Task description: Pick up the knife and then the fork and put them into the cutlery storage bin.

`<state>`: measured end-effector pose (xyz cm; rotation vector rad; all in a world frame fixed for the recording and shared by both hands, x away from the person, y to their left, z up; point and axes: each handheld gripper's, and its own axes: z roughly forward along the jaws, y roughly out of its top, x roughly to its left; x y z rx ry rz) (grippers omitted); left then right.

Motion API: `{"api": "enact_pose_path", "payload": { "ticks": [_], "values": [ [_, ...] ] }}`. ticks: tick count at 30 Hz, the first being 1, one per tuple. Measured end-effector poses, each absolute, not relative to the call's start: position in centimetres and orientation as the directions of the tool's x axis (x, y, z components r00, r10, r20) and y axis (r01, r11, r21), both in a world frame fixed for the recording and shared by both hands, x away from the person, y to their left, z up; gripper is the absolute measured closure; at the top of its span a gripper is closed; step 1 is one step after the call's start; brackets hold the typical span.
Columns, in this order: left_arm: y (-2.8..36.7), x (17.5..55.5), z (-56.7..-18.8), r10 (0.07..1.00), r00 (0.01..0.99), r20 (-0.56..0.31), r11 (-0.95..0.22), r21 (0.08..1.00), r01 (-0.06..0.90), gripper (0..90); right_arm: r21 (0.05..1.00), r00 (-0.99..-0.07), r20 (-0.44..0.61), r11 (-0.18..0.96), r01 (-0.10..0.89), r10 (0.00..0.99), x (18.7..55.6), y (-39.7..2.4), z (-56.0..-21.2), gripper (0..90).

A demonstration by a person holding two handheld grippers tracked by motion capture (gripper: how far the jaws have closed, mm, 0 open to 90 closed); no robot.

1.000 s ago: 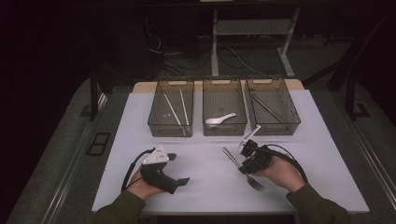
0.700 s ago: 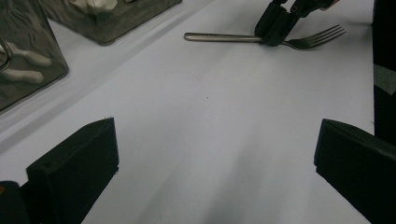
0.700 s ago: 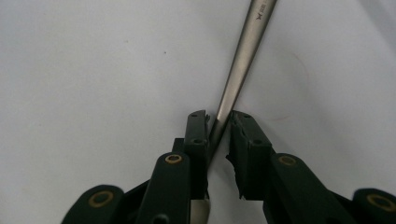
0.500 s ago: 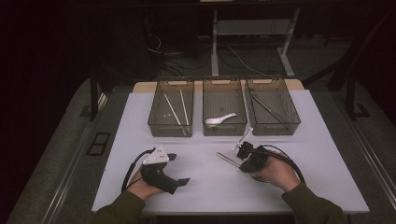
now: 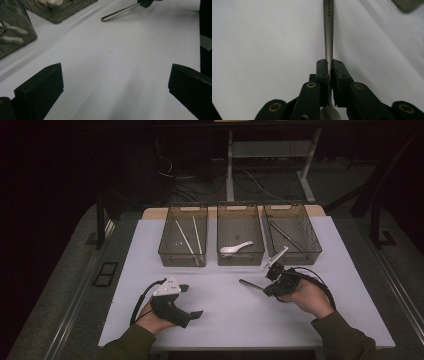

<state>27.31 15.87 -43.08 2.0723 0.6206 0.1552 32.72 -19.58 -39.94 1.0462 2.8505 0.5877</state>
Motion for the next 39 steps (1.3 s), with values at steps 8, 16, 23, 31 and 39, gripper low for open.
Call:
{"api": "enact_pose_path", "payload": {
  "ticks": [8,16,23,31,39],
  "values": [
    [15.9,27.3,-43.1,0.486,0.864,-0.130,-0.436,0.821,0.369,0.0,0.437,-0.750,0.088,0.651,0.621,0.656,32.8,-22.2,-37.9,84.1],
    [15.8,27.6,-43.2,0.489,0.861,-0.138,-0.428,0.822,0.375,0.0,0.509,-0.701,0.086,0.573,0.642,0.708,33.5,-25.4,-35.6,84.0],
    [15.9,27.6,-43.2,0.496,0.857,-0.143,-0.423,0.822,0.382,0.0,0.567,-0.652,0.089,0.500,0.655,0.753,35.6,-27.5,-33.4,84.0],
    [16.1,27.6,-43.3,0.491,0.859,-0.148,-0.420,0.824,0.381,0.0,0.589,-0.579,0.075,0.432,0.683,0.812,39.6,-28.8,-32.3,84.0],
    [16.0,27.6,-43.3,0.485,0.863,-0.144,-0.428,0.821,0.377,0.0,0.575,-0.513,0.065,0.388,0.720,0.856,43.6,-29.6,-33.6,83.9]
  ]
}}
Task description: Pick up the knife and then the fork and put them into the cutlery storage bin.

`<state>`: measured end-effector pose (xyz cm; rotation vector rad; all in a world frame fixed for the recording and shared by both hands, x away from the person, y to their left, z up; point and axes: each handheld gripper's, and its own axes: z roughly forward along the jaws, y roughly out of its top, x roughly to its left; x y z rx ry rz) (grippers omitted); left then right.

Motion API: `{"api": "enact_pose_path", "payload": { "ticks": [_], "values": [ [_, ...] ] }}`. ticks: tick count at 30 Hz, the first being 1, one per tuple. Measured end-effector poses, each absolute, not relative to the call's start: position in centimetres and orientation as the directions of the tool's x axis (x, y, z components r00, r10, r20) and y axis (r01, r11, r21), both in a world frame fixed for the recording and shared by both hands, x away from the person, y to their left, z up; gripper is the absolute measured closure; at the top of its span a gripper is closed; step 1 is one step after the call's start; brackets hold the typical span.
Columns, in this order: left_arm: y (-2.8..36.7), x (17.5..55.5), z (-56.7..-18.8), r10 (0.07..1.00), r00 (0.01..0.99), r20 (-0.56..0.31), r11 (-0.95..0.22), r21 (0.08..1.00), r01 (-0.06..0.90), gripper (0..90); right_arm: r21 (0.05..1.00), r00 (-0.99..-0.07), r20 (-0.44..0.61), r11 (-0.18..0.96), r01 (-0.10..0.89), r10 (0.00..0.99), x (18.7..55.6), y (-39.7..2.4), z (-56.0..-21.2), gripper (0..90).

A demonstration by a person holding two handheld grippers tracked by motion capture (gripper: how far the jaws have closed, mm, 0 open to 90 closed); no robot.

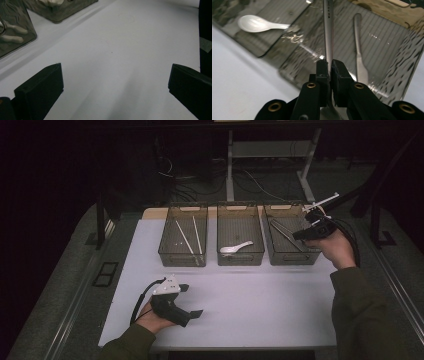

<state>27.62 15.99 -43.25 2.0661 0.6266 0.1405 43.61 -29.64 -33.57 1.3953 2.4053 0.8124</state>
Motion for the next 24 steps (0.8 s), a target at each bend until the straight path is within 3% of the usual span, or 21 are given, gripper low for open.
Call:
{"api": "enact_pose_path", "payload": {
  "ticks": [17,24],
  "values": [
    [15.9,27.6,-43.2,0.480,0.865,-0.145,-0.429,0.821,0.376,0.0,0.509,-0.436,0.091,0.335,0.793,0.895,48.4,-29.8,-38.5,83.0],
    [15.9,27.5,-43.2,0.478,0.866,-0.145,-0.428,0.823,0.374,0.0,0.594,-0.442,0.107,0.300,0.747,0.891,47.8,-30.0,-37.3,59.7]
  ]
}}
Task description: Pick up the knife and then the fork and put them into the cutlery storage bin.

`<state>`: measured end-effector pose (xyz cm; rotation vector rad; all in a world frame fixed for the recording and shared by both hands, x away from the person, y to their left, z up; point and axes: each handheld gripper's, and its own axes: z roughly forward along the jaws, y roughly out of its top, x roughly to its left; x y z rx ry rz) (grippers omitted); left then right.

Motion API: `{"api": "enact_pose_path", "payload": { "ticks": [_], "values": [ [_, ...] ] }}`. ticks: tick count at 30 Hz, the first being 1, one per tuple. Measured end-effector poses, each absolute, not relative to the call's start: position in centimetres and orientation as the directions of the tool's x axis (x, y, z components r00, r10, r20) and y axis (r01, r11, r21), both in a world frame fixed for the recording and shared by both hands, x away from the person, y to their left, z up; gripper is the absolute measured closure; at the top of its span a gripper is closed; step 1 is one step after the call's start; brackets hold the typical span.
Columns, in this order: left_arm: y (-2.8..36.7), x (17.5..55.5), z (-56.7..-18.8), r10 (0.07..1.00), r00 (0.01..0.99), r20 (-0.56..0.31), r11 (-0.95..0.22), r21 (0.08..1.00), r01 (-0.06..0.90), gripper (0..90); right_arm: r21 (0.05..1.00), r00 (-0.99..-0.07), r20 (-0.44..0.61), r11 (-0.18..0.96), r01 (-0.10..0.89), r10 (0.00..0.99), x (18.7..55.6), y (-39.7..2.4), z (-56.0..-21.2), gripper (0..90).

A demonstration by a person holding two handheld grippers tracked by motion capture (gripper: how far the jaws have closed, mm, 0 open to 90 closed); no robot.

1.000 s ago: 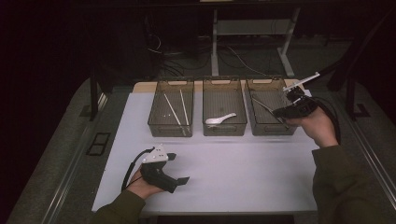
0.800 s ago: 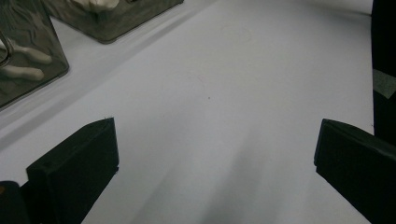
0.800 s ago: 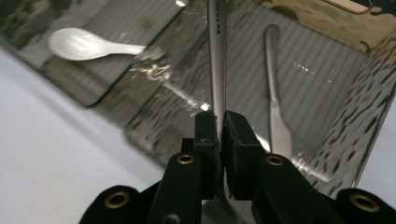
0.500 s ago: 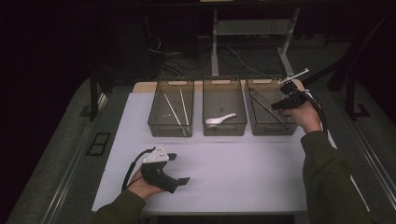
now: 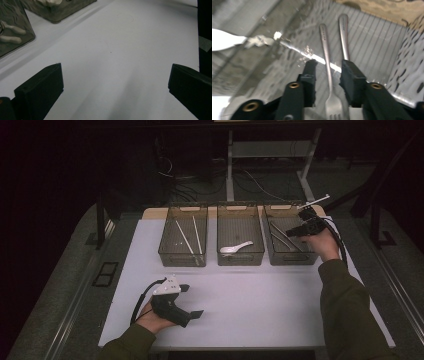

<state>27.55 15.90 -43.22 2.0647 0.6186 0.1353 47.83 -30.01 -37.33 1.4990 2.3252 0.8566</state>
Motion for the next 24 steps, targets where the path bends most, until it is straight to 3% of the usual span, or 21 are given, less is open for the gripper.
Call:
{"api": "enact_pose_path", "payload": {
  "ticks": [12,24],
  "values": [
    [16.0,27.5,-43.1,0.478,0.867,-0.142,-0.425,0.826,0.370,0.0,0.700,-0.538,0.133,0.305,0.646,0.832,43.3,-30.2,-35.0,38.3],
    [16.7,27.8,-42.8,0.484,0.864,-0.139,-0.411,0.835,0.365,0.0,0.781,-0.614,0.166,0.278,0.560,0.771,38.2,-29.9,-35.3,28.7]
  ]
}}
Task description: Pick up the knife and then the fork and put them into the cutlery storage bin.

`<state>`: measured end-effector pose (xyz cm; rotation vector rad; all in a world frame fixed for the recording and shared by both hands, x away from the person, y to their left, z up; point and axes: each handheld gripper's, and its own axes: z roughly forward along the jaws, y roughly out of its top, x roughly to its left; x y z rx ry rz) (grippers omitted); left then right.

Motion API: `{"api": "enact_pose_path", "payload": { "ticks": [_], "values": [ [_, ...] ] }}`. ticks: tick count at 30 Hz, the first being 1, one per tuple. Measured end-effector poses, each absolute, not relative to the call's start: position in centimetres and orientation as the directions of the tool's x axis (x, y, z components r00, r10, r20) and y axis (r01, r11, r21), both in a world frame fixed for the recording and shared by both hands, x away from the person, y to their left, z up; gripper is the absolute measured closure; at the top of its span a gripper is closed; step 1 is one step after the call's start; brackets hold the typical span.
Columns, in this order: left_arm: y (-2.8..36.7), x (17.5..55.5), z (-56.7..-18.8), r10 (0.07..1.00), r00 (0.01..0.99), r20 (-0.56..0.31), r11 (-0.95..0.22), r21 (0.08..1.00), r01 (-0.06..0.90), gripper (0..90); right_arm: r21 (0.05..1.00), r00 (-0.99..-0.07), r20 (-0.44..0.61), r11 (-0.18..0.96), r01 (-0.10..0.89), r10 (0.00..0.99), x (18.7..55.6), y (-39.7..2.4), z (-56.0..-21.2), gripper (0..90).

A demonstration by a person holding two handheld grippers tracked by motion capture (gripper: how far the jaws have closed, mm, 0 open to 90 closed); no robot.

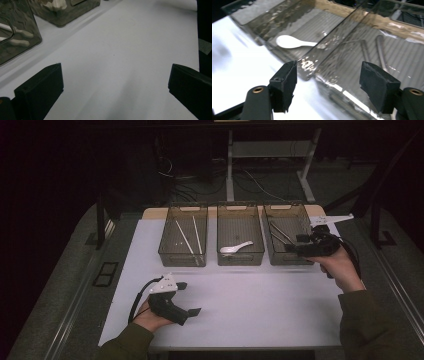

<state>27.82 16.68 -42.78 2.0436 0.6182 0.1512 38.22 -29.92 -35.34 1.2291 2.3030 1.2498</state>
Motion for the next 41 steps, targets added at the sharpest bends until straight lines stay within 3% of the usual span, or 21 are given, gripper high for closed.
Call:
{"api": "enact_pose_path", "payload": {
  "ticks": [7,16,28,41],
  "values": [
    [16.8,27.8,-42.8,0.486,0.863,-0.141,-0.407,0.837,0.366,0.0,0.812,-0.656,0.135,0.296,0.503,0.743,35.0,-29.2,-36.5,20.3],
    [16.7,27.8,-42.7,0.482,0.866,-0.134,-0.412,0.838,0.359,0.0,0.830,-0.703,0.086,0.340,0.443,0.706,31.4,-28.6,-39.2,18.3],
    [16.8,27.7,-42.7,0.481,0.867,-0.128,-0.414,0.839,0.354,0.0,0.821,-0.702,0.114,0.331,0.465,0.702,28.0,-29.3,-42.3,18.0],
    [16.8,27.7,-42.7,0.486,0.865,-0.129,-0.408,0.841,0.355,0.0,0.828,-0.702,0.120,0.319,0.461,0.702,25.9,-29.9,-43.3,18.0]
  ]
}}
